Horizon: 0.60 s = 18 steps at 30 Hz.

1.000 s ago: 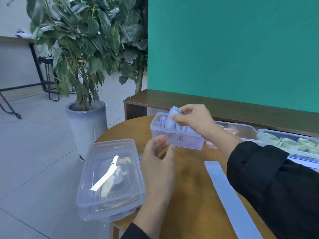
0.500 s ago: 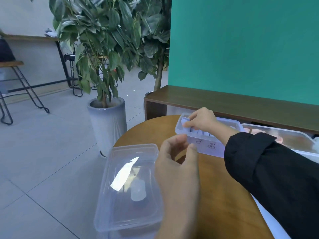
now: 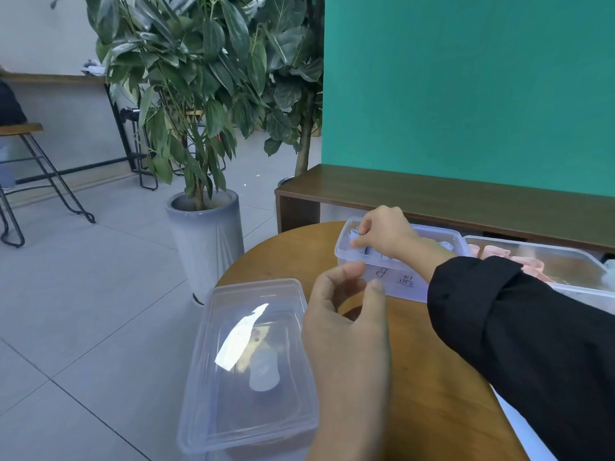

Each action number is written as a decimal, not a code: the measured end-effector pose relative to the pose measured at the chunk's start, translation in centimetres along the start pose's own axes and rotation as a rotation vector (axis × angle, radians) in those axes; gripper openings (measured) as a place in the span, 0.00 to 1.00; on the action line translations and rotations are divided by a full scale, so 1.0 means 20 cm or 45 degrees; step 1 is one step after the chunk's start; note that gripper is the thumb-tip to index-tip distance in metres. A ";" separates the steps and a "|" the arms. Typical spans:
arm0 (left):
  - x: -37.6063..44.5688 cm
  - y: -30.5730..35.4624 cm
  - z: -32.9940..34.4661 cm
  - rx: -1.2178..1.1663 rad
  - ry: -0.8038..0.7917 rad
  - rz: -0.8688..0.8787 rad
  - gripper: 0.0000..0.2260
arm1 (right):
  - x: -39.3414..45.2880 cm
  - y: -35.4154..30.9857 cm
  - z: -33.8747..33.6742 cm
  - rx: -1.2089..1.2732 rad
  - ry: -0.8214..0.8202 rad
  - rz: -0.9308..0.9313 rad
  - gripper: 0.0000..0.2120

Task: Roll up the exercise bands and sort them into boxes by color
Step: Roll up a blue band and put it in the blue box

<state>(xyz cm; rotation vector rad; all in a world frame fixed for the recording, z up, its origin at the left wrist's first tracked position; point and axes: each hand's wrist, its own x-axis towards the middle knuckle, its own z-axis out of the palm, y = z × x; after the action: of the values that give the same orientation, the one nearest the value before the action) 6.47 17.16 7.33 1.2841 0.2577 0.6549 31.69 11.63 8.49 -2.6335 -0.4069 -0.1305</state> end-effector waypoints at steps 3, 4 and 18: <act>0.00 0.00 -0.01 0.012 0.007 -0.005 0.07 | -0.01 0.00 0.00 0.017 -0.018 -0.009 0.11; 0.00 0.00 -0.01 0.016 0.012 -0.006 0.07 | -0.01 0.00 0.00 0.008 -0.022 -0.004 0.11; 0.01 0.00 -0.02 -0.009 -0.010 -0.024 0.06 | -0.05 0.00 -0.06 0.016 -0.106 -0.096 0.21</act>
<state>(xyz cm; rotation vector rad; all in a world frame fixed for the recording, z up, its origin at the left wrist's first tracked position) 6.36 17.54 7.19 1.2758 0.2604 0.6345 30.73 10.69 9.43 -2.6184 -0.5341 -0.0425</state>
